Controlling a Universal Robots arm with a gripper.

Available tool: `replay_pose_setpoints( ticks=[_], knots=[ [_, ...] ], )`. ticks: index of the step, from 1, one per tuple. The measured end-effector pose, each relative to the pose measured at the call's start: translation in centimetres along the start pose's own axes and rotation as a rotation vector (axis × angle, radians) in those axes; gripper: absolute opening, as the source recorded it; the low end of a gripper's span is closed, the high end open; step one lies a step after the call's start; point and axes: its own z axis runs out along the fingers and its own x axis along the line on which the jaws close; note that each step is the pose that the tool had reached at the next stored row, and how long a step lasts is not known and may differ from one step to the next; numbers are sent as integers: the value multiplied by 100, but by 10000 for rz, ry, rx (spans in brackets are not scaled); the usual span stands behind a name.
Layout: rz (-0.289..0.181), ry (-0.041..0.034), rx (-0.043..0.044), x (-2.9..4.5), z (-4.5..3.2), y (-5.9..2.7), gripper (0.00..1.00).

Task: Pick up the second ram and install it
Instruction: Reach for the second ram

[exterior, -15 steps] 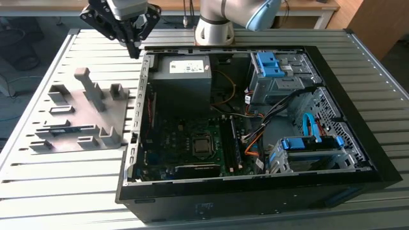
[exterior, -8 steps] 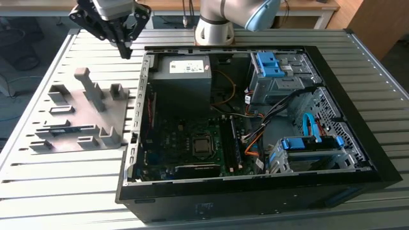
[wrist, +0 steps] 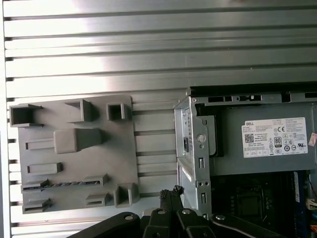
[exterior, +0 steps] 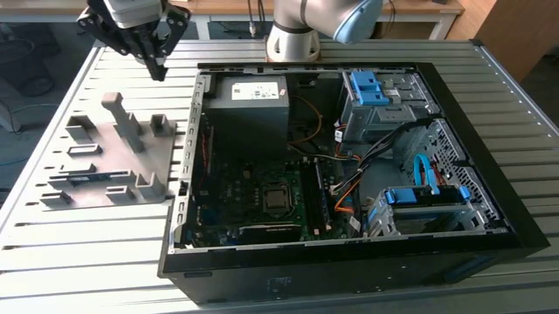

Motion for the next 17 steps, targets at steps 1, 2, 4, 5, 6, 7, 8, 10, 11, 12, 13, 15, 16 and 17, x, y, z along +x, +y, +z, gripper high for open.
replay_pose_setpoints(
  ticks=[1, 2, 4, 5, 6, 7, 8, 10, 11, 12, 13, 15, 16, 17],
  knots=[
    [0, 1, 1, 25, -1, -2, 10],
    [0, 0, 1, 51, -2, -4, 10],
    [0, -1, 0, 104, -3, -8, 10],
    [1, -1, 1, 134, -4, -10, 10],
    [1, -2, 1, 160, -5, -12, 10],
    [1, -3, 0, 187, -5, -14, 10],
    [0, -4, 0, 213, -6, -16, 10],
    [0, -4, 1, 264, -8, -20, 10],
    [-1, -5, 0, 289, -8, -22, 10],
    [-1, -5, 1, 312, -9, -24, 10],
    [0, -6, 0, 335, -9, -25, 10],
    [0, -7, 0, 385, -10, -29, 10],
    [1, -7, 0, 412, -11, -31, 10],
    [0, -8, -1, 436, -11, -33, 10]
  ],
)
